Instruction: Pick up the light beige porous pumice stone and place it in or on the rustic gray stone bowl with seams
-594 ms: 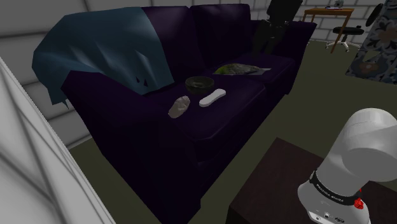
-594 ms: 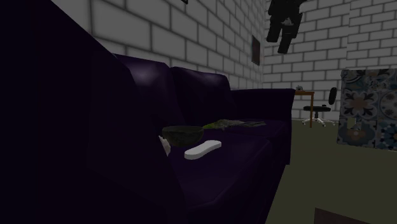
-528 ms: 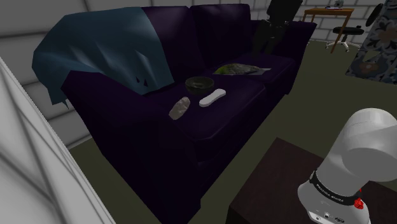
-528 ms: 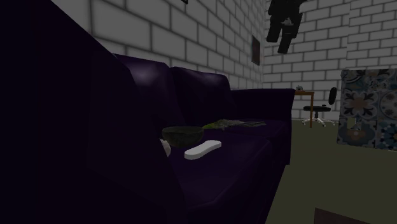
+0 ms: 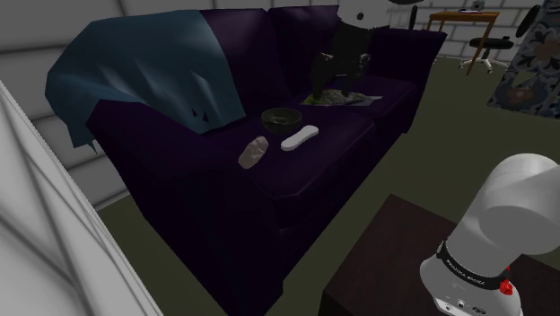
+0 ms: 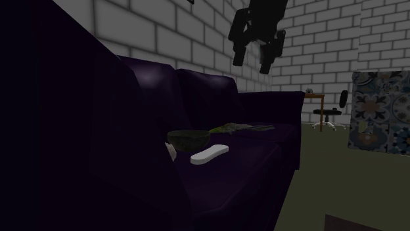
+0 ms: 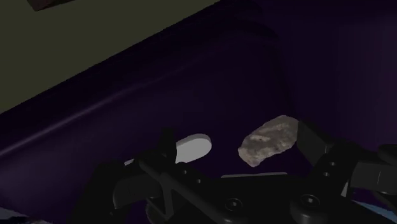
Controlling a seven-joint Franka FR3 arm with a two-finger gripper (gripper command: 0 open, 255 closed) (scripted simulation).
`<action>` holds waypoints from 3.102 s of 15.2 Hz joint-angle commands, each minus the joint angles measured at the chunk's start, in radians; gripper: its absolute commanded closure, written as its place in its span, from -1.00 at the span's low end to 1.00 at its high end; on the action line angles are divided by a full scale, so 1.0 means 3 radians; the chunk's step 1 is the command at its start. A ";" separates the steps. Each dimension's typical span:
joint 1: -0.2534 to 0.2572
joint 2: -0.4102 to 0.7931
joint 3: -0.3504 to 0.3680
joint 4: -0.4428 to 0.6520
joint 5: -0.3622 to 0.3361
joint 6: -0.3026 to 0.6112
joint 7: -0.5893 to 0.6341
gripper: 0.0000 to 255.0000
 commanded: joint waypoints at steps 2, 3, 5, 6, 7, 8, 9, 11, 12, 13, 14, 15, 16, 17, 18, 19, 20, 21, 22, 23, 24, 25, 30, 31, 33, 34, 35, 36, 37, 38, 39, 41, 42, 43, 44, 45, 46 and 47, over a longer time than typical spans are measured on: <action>-0.0104 0.0315 0.0216 0.0074 0.0023 0.0228 0.0482 -1.00; -0.0141 0.0430 0.0285 0.0115 0.0018 0.0294 0.0639 -1.00; -0.0215 0.0672 0.0417 0.0215 -0.0009 0.0418 0.0957 -1.00; -0.0252 0.0798 0.0479 0.0273 -0.0031 0.0475 0.1118 -1.00; -0.0289 0.0927 0.0540 0.0336 -0.0060 0.0528 0.1281 -1.00; -0.0324 0.1059 0.0596 0.0403 -0.0096 0.0577 0.1445 -1.00; -0.0359 0.1193 0.0650 0.0476 -0.0138 0.0622 0.1610 -1.00; -0.0417 0.1469 0.0742 0.0635 -0.0242 0.0699 0.1946 -1.00; -0.0442 0.1610 0.0782 0.0722 -0.0302 0.0730 0.2114 -1.00; -0.0460 0.1752 0.0813 0.0813 -0.0367 0.0757 0.2283 -1.00; -0.0475 0.1896 0.0839 0.0907 -0.0435 0.0778 0.2451 -1.00; -0.0482 0.2041 0.0857 0.1007 -0.0505 0.0795 0.2617 -1.00; -0.0484 0.2185 0.0867 0.1110 -0.0576 0.0806 0.2780 -1.00; -0.0481 0.2330 0.0871 0.1217 -0.0645 0.0813 0.2939 -1.00; -0.0470 0.2474 0.0864 0.1328 -0.0712 0.0815 0.3094 -1.00; -0.0457 0.2616 0.0855 0.1442 -0.0776 0.0813 0.3243 -1.00; -0.0437 0.2758 0.0836 0.1561 -0.0835 0.0807 0.3386 -1.00; -0.0415 0.2897 0.0813 0.1682 -0.0888 0.0798 0.3523 -1.00; -0.0396 0.2985 0.0792 0.1761 -0.0918 0.0791 0.3606 -1.00; -0.0391 0.3004 0.0785 0.1742 -0.0927 0.0828 0.3612 -1.00; -0.0389 0.3024 0.0780 0.1723 -0.0938 0.0865 0.3619 -1.00; -0.0387 0.3045 0.0776 0.1706 -0.0949 0.0901 0.3626 -1.00; -0.0376 0.3146 0.0756 0.1635 -0.1005 0.1065 0.3661 -1.00; -0.0376 0.3146 0.0756 0.1635 -0.1005 0.1065 0.3661 -1.00; -0.0376 0.3146 0.0756 0.1635 -0.1005 0.1065 0.3661 -1.00; -0.0376 0.3146 0.0756 0.1635 -0.1005 0.1065 0.3661 -1.00; -0.0376 0.3146 0.0756 0.1635 -0.1005 0.1065 0.3661 -1.00; -0.0376 0.3146 0.0756 0.1635 -0.1005 0.1065 0.3661 -1.00; -0.0376 0.3146 0.0756 0.1635 -0.1005 0.1064 0.3661 -1.00; -0.0376 0.3146 0.0756 0.1635 -0.1005 0.1064 0.3661 1.00; -0.0376 0.3146 0.0756 0.1635 -0.1005 0.1064 0.3661 1.00; -0.0375 0.3147 0.0756 0.1636 -0.1005 0.1064 0.3662 1.00; -0.0375 0.3146 0.0757 0.1632 -0.1005 0.1067 0.3663 1.00; -0.0374 0.3145 0.0757 0.1634 -0.1005 0.1065 0.3663 1.00; -0.0376 0.3140 0.0757 0.1627 -0.1003 0.1067 0.3662 1.00; -0.0375 0.3138 0.0758 0.1625 -0.1003 0.1067 0.3664 1.00; -0.0373 0.3141 0.0758 0.1627 -0.1004 0.1067 0.3666 1.00; -0.0375 0.3146 0.0756 0.1635 -0.1005 0.1065 0.3661 1.00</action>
